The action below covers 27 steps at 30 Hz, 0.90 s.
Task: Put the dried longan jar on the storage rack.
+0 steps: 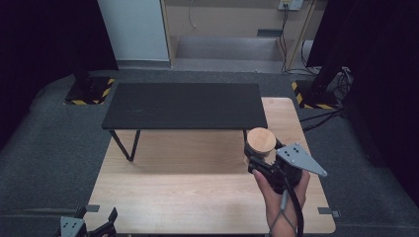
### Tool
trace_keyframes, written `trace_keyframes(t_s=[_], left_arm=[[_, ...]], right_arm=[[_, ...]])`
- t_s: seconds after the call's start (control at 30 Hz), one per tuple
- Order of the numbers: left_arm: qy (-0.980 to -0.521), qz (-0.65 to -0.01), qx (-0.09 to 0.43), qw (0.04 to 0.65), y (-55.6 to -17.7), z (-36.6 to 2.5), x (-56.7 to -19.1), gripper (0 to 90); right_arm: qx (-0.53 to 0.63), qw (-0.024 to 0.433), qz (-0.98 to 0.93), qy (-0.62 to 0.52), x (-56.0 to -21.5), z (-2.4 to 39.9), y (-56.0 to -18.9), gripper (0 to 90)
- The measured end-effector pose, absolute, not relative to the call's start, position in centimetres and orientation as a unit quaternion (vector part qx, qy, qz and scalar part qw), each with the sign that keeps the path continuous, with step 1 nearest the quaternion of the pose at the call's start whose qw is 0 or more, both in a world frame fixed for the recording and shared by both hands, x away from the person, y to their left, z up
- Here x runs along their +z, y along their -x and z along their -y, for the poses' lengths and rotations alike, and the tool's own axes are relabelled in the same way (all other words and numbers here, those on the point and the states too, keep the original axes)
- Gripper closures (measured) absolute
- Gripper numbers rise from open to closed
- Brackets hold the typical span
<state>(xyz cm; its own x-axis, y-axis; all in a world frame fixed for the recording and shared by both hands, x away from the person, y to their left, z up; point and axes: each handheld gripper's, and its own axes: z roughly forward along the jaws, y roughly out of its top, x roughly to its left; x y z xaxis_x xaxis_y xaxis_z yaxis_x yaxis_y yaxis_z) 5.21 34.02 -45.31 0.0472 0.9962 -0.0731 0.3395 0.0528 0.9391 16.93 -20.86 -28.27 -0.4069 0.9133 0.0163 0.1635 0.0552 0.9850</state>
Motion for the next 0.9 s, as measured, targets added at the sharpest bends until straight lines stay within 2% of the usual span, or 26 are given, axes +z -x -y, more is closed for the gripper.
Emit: trace_keyframes(t_s=[0.9], left_arm=[[-0.582,-0.578,0.372,0.434,-5.6,-33.8,-45.3,1.2]], right_arm=[[0.534,0.352,-0.645,-0.418,-25.0,18.9,-24.8,25.8]])
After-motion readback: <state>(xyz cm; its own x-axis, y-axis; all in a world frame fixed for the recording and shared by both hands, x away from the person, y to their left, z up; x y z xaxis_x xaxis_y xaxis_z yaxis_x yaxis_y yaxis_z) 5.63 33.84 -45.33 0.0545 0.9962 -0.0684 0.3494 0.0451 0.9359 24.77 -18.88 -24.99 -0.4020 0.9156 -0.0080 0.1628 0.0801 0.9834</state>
